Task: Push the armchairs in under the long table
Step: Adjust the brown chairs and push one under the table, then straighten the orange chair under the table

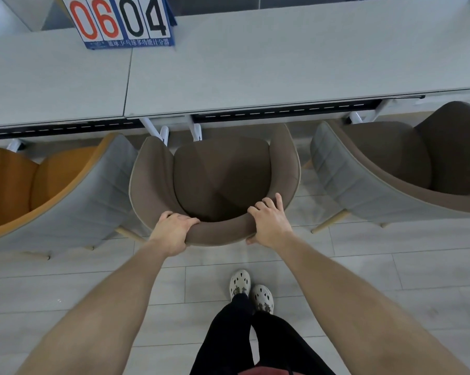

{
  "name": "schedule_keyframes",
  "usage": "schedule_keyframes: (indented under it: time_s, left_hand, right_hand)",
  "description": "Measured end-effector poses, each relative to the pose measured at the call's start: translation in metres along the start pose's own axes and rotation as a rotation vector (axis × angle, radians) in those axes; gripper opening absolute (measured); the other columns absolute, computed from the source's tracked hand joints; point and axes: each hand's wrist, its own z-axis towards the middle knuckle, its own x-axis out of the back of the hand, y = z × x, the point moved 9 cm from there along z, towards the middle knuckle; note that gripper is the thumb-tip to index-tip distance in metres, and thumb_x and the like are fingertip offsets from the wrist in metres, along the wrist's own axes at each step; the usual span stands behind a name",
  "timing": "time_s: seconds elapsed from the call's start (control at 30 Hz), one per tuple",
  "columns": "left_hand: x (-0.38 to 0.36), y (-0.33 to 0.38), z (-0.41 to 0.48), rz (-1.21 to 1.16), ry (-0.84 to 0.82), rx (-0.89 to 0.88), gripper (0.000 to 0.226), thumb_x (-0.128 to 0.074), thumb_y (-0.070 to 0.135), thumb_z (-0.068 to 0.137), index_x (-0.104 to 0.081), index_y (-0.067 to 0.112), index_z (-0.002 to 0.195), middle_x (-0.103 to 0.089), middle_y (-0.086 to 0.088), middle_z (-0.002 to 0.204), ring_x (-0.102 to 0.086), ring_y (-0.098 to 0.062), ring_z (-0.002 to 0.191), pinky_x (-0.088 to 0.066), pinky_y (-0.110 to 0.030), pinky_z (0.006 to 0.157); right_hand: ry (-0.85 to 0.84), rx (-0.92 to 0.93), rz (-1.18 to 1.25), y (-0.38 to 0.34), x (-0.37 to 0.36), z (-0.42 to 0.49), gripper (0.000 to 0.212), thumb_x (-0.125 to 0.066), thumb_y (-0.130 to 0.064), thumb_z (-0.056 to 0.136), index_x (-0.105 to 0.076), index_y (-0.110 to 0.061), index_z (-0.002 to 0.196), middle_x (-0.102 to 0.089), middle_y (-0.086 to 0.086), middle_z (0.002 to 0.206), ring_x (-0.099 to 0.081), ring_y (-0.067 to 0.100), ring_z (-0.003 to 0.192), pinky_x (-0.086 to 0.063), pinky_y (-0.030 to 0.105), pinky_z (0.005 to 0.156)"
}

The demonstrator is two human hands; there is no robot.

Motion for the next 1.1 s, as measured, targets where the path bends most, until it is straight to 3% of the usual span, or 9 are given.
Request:
schedule_keyframes:
  time_s: [0.17,0.33,0.43,0.57,0.83,0.9,1.1]
  left_hand:
    - [0.004,0.001,-0.001,-0.002,-0.002,-0.006,0.071,-0.080,0.035,0.079,-0.053,0.045,0.143,-0.067,0.018,0.137,-0.058,-0.014,0.133,-0.028,-0.043,0.124]
    - [0.007,0.007,0.001,0.004,-0.005,0.007,0.079,-0.075,0.056,0.068,-0.051,0.045,0.143,-0.068,0.016,0.133,-0.060,-0.013,0.129,-0.030,-0.041,0.123]
    - [0.020,0.037,0.003,-0.043,0.014,-0.035,0.091,-0.070,0.068,0.067,-0.047,0.042,0.151,-0.067,0.013,0.135,-0.062,-0.015,0.126,-0.037,-0.040,0.119]
    - [0.036,0.078,0.008,-0.098,0.005,-0.059,0.091,-0.069,0.069,0.071,-0.042,0.040,0.154,-0.066,0.008,0.137,-0.064,-0.019,0.123,-0.050,-0.042,0.107]
    - [0.061,0.069,-0.006,-0.160,-0.139,0.048,0.093,-0.072,0.076,0.070,-0.047,0.038,0.152,-0.062,0.010,0.139,-0.061,-0.017,0.127,-0.054,-0.040,0.101]
    - [0.065,0.045,-0.016,-0.188,-0.158,0.105,0.085,-0.069,0.076,0.075,-0.052,0.037,0.149,-0.065,0.010,0.138,-0.062,-0.017,0.124,-0.056,-0.041,0.101]
    - [0.090,-0.041,-0.062,-0.154,-0.009,0.222,0.050,-0.063,0.060,0.095,-0.059,0.032,0.136,-0.067,0.001,0.134,-0.064,-0.025,0.122,-0.056,-0.043,0.096]
  right_hand:
    - [0.037,0.030,0.030,0.004,0.001,-0.001,0.088,-0.082,-0.065,0.076,-0.054,-0.023,0.148,-0.057,0.003,0.146,-0.040,0.032,0.148,-0.001,0.064,0.132]
    - [0.064,0.088,0.041,0.021,0.012,-0.012,0.087,-0.082,-0.050,0.087,-0.046,-0.019,0.160,-0.045,0.007,0.165,-0.027,0.029,0.162,-0.005,0.053,0.136]
    - [0.060,0.066,0.066,0.026,0.017,-0.022,0.087,-0.078,-0.045,0.092,-0.037,-0.020,0.166,-0.034,0.005,0.173,-0.017,0.026,0.165,-0.006,0.054,0.136]
    - [0.067,0.014,0.167,0.039,0.026,-0.041,0.084,-0.073,-0.037,0.096,-0.032,-0.021,0.168,-0.027,0.001,0.177,-0.013,0.022,0.166,-0.009,0.055,0.135]
    - [0.038,-0.006,0.214,0.030,0.047,-0.045,0.072,-0.071,-0.039,0.097,-0.044,-0.019,0.160,-0.048,0.004,0.164,-0.039,0.028,0.155,-0.023,0.054,0.132]
    - [-0.017,0.003,0.204,0.017,0.053,-0.039,0.070,-0.070,-0.043,0.099,-0.045,-0.018,0.159,-0.053,0.006,0.159,-0.046,0.031,0.149,-0.029,0.055,0.129]
    - [-0.076,0.090,0.143,-0.056,0.071,0.002,0.070,-0.070,-0.049,0.097,-0.048,-0.015,0.154,-0.058,0.008,0.149,-0.058,0.033,0.134,-0.048,0.051,0.112]
